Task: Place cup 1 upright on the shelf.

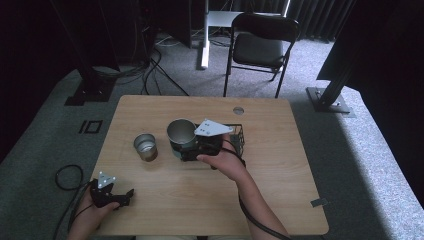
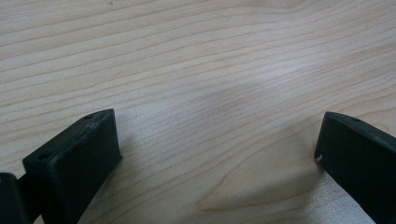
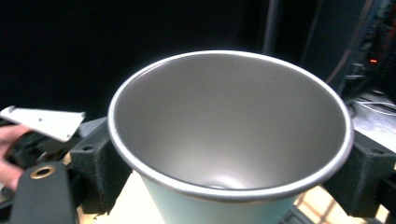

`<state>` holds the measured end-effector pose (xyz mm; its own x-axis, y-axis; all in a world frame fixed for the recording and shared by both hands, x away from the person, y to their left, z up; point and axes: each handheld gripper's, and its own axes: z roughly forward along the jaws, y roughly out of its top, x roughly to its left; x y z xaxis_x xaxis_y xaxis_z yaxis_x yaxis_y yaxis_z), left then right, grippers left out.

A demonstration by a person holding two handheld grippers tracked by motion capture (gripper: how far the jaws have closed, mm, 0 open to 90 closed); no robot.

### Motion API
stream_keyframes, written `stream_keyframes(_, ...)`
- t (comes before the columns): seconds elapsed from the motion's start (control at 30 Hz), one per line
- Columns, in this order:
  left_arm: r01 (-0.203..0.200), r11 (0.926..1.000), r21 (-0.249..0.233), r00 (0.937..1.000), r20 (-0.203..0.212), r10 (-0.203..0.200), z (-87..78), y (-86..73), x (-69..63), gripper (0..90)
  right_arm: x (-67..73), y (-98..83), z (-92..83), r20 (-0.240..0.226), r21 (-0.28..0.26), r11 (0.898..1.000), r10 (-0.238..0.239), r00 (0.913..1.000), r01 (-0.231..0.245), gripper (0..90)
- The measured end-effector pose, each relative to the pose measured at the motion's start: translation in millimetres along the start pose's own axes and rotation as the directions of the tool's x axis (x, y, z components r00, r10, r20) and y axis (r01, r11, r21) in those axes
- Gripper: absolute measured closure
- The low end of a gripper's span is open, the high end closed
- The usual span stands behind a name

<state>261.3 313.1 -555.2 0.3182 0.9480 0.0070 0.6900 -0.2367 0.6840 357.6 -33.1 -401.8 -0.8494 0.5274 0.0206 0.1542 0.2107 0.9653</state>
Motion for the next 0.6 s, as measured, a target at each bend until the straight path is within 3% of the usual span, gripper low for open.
stream_keyframes(0.3, 0.001, 1.0, -0.001, 1.0, 0.0, -0.001, 0.0, 0.0, -0.1, 0.6, -19.8, 4.5, -10.4, 0.103, -0.023, 0.999, 0.032, 0.9942, -0.03, 13.4)
stream_keyframes(0.43, 0.0, 1.0, 0.0, 1.0, 0.0, 0.0, 0.0, 0.0, 0.0, 0.6, -28.1, 6.1, -15.3, 0.156, -0.032, 0.999, 0.035, 0.9871, -0.031, 13.4)
stream_keyframes(0.6, 0.0, 1.0, 0.0, 1.0, 0.0, 0.0, 0.0, 0.0, 0.0, 0.6, -38.6, 7.1, -21.5, 0.231, -0.036, 0.999, 0.042, 0.9721, -0.035, 13.5)
